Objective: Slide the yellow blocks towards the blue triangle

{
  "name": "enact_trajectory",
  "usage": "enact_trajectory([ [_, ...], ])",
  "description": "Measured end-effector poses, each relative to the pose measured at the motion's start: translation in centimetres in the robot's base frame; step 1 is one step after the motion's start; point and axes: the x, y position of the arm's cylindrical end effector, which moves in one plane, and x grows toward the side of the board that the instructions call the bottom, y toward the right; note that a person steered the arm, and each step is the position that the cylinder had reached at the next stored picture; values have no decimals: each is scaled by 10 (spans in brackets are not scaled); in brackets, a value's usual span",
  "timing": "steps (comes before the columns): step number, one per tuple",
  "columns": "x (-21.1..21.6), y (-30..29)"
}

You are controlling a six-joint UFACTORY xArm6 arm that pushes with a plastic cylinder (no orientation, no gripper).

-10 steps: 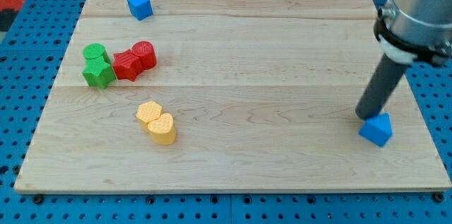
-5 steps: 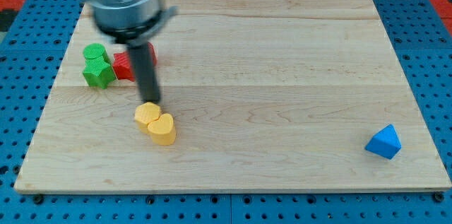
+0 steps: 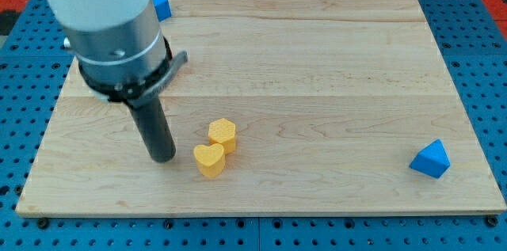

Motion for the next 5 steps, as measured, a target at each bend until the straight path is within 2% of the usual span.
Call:
enact_trajectory([
  [2, 9, 156],
  [3, -13, 173],
  [4, -40, 143],
  [5, -44, 181],
])
